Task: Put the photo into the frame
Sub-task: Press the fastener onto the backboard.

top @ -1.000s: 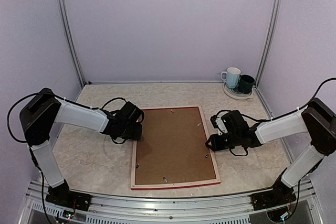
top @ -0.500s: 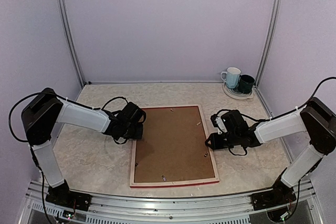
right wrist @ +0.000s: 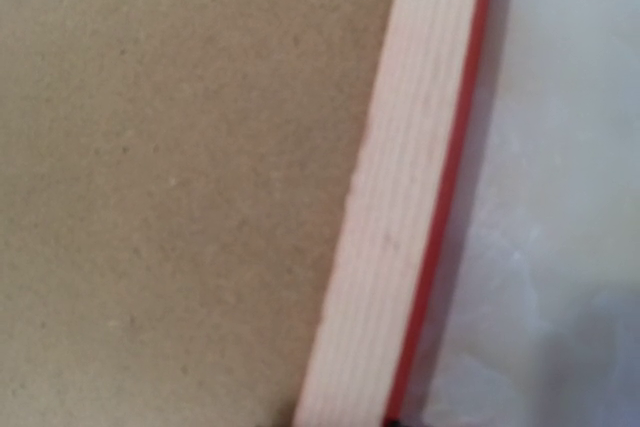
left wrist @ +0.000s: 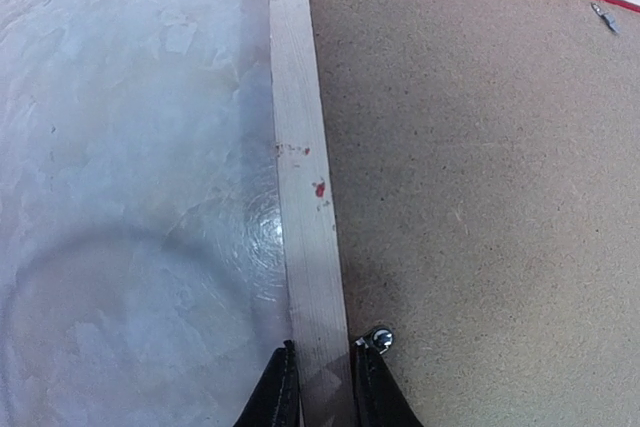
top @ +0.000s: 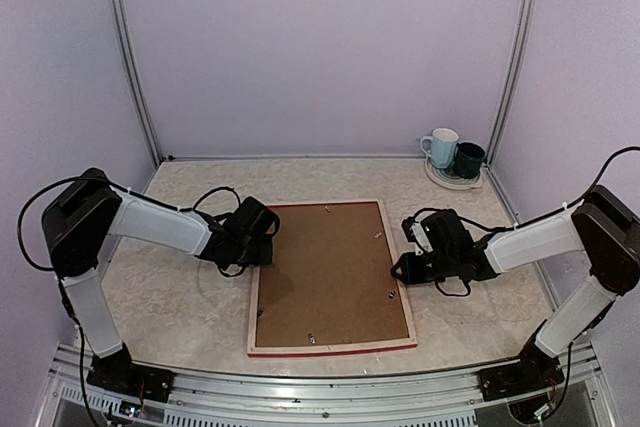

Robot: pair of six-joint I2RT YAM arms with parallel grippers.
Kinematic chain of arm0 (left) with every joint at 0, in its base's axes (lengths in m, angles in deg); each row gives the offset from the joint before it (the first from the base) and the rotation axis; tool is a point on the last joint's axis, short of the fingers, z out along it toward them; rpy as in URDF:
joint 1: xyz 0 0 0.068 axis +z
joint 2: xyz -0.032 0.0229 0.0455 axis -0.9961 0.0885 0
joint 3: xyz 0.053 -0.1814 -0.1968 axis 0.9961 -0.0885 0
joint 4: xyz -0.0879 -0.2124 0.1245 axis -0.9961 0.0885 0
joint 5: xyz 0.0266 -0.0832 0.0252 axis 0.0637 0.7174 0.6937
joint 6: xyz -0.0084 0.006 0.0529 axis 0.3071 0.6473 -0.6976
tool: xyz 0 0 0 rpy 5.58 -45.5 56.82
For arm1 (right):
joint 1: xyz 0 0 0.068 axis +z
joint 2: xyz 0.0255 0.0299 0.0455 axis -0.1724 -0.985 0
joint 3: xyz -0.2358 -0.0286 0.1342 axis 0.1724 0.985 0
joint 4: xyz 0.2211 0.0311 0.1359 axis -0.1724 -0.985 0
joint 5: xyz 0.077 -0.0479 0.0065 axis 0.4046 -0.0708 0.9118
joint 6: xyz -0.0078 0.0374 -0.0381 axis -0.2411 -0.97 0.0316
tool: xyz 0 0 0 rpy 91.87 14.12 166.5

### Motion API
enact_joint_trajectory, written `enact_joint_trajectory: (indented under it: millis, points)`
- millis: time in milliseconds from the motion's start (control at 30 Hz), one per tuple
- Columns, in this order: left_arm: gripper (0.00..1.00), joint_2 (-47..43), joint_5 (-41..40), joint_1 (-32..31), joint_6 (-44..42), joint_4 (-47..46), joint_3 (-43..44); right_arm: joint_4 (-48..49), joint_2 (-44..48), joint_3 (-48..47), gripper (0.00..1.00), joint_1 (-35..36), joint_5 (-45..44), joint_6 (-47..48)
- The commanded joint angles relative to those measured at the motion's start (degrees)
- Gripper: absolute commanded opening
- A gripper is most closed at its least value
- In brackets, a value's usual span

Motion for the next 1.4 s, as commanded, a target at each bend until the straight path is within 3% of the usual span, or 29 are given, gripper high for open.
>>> enact_joint_trajectory:
  millis: [0, 200, 400, 633, 833, 933, 1233, 1367]
  points:
    - [0.11, 3.07, -3.04, 0.81, 5.02, 1.63, -2.43, -1.74, -0.89, 0.49, 0.14, 0.02, 2.5, 3.11]
    - [0.11, 5.19, -2.26, 0.7, 6.06, 0.95, -2.09, -1.78, -0.68, 0.74, 0.13, 0.03, 2.65, 3.36]
    - [0.17, 0.25, -2.37, 0.79, 5.9, 1.2, -2.9, -1.94, -0.42, 0.43, 0.14, 0.04, 2.65, 3.45]
    - [0.34, -10.56, -3.43, 1.37, 3.26, -0.4, -1.89, -2.18, -0.52, -0.38, 0.14, 0.03, 3.0, 3.32]
    - [0.48, -12.89, -1.02, 3.29, 2.15, 1.11, -1.25, -2.81, 0.39, -0.98, 0.17, -0.03, 3.71, 3.27]
    - [0.52, -11.42, 0.51, 3.25, 2.77, 0.58, -3.26, -3.75, 1.39, -2.09, 0.21, 0.03, 4.12, 3.51]
    - [0.58, -6.67, 3.97, 3.16, 4.65, -3.59, -8.51, -9.13, 3.73, -8.13, 0.51, 0.02, 2.91, 5.86]
    - [0.56, -4.29, 4.58, 3.16, 4.5, -5.22, -8.42, -12.02, 2.49, -12.29, 0.55, -0.06, 0.36, 7.33]
